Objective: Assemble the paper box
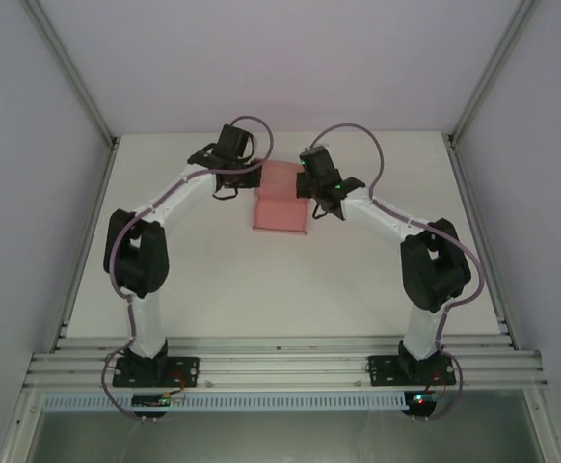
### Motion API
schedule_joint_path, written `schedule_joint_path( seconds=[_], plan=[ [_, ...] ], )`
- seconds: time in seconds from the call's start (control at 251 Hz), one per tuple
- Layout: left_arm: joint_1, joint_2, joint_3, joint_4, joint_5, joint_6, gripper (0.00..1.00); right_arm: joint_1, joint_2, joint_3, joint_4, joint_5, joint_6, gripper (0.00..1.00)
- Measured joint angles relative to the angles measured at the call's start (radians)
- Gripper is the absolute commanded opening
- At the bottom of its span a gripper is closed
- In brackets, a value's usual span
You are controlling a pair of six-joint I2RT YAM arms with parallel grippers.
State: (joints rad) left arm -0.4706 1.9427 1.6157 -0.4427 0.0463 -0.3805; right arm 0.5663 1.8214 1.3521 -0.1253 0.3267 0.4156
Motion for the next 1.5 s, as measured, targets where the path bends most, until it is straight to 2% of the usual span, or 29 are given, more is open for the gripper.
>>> schedule_joint_path(
  seconds=[0.359, 0.806, 1.213, 1.501],
  plan=[
    [-0.052, -0.17, -0.342, 0.276, -0.082, -0.007, 0.0, 0.119, -0.061, -0.236, 0.26, 0.229, -0.009, 0.1],
    [-0.13, -0.325, -0.688, 0.63, -0.145, -0.066, 0.0, 0.214, -0.111, -0.464, 0.544, 0.393, -0.01, 0.16],
    [-0.157, -0.365, -0.783, 0.718, -0.158, -0.123, 0.0, 0.298, -0.116, -0.537, 0.601, 0.523, 0.015, 0.19],
    [-0.187, -0.438, -0.89, 0.766, -0.144, -0.126, 0.0, 0.318, -0.13, -0.607, 0.628, 0.518, 0.018, 0.23]
  ],
)
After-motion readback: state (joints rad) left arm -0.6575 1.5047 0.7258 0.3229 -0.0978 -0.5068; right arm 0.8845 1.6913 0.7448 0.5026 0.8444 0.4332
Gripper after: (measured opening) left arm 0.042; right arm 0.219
